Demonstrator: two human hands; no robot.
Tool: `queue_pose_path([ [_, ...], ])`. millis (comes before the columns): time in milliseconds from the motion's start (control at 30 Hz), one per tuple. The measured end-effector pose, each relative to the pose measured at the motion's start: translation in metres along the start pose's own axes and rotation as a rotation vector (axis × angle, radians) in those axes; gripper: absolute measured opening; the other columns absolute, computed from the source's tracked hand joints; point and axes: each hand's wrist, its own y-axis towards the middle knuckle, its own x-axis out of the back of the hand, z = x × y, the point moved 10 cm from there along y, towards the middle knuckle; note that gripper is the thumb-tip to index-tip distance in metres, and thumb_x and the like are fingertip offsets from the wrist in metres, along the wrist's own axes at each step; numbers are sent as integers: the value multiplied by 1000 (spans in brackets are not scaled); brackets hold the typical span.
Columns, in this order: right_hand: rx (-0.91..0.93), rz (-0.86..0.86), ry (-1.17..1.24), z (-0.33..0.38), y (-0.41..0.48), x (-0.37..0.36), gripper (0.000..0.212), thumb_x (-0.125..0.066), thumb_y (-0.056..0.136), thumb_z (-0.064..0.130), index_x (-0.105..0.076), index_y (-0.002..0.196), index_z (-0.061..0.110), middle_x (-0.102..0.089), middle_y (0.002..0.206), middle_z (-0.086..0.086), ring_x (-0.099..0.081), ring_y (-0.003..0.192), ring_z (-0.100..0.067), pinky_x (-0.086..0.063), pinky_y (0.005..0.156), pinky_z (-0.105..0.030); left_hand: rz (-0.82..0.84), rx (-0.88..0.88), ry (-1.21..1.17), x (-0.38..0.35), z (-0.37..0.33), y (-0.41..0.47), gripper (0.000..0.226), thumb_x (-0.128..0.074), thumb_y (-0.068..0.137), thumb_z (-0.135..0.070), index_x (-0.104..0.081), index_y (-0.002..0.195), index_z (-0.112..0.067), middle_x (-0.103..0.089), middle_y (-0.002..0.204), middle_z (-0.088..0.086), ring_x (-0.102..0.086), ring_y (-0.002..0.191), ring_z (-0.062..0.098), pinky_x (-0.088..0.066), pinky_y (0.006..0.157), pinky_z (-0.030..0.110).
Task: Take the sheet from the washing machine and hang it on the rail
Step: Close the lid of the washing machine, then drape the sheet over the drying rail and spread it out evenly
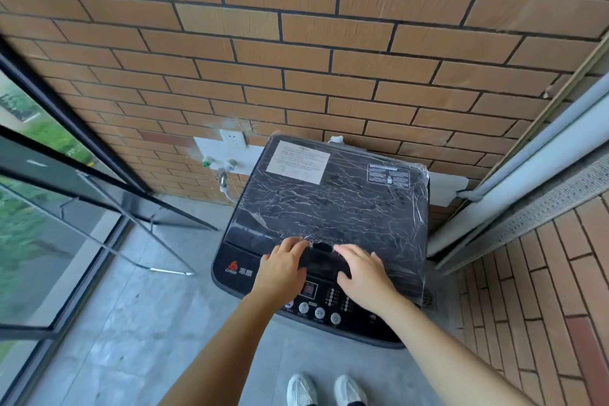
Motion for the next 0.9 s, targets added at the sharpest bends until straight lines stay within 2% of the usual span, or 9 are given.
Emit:
queue_pose_path([
  [100,20,-115,189,13,-4,22,46,-48,90,17,-46,135,24,-45,139,9,-43,126,-14,-30,111,-39,-107,80,-152,21,9,-23,47,-51,91,-22,-40,137,-26,-40,140,-4,-50,118,19,-43,99,41],
  [167,59,-92,323,31,-14,24,40,-49,90,14,-52,129,23,-52,131,9,-48,120,-9,-36,104,-29,-205,174,-260,36,18,-55,44,-52,91,-21,-44,134,-24,-43,137,-3,-54,112,17,-46,96,38],
  [300,133,-24,502,64,-37,20,30,-49,90,6,-59,114,23,-61,114,9,-55,108,-5,-39,96,-21,-425,329,-467,55,27,-123,32,-54,92,-20,-54,124,-20,-53,122,-4,-55,106,10,-44,90,24],
  [367,195,22,551,84,-49,12,27,-49,91,5,-61,108,22,-64,108,10,-57,101,0,-43,89,-15,-546,406,-557,56,32,-163,25,-55,90,-15,-59,115,-19,-59,113,-5,-56,98,6,-43,87,22],
  [433,277,106,538,113,-66,-3,24,-50,91,5,-63,106,19,-65,103,11,-56,94,7,-43,79,-7,-657,496,-644,50,39,-210,22,-56,89,-13,-61,108,-21,-61,108,-7,-58,94,3,-43,83,21],
  [533,380,205,524,157,-87,-24,22,-52,92,6,-64,106,17,-65,100,12,-57,90,8,-42,75,-2,-795,608,-706,44,51,-272,20,-58,88,-12,-62,105,-22,-63,103,-12,-57,89,-7,-40,77,10],
  [600,451,286,489,192,-108,-42,23,-51,92,6,-63,106,19,-64,101,12,-58,94,4,-40,79,-3,-910,679,-732,46,62,-319,21,-58,87,-9,-63,102,-23,-64,99,-13,-56,88,-11,-40,74,4],
  [700,557,379,447,247,-147,-72,24,-51,90,5,-63,103,22,-66,99,10,-60,94,-3,-44,86,-15,-1090,759,-737,57,76,-394,23,-57,87,-7,-62,97,-27,-64,97,-15,-57,89,-9,-46,75,14],
  [900,718,495,455,331,-237,-128,28,-51,88,5,-62,95,29,-67,95,15,-62,92,-5,-46,82,-19,-1274,833,-711,62,97,-522,23,-55,88,-11,-61,93,-32,-66,95,-15,-59,92,-3,-48,80,23],
])
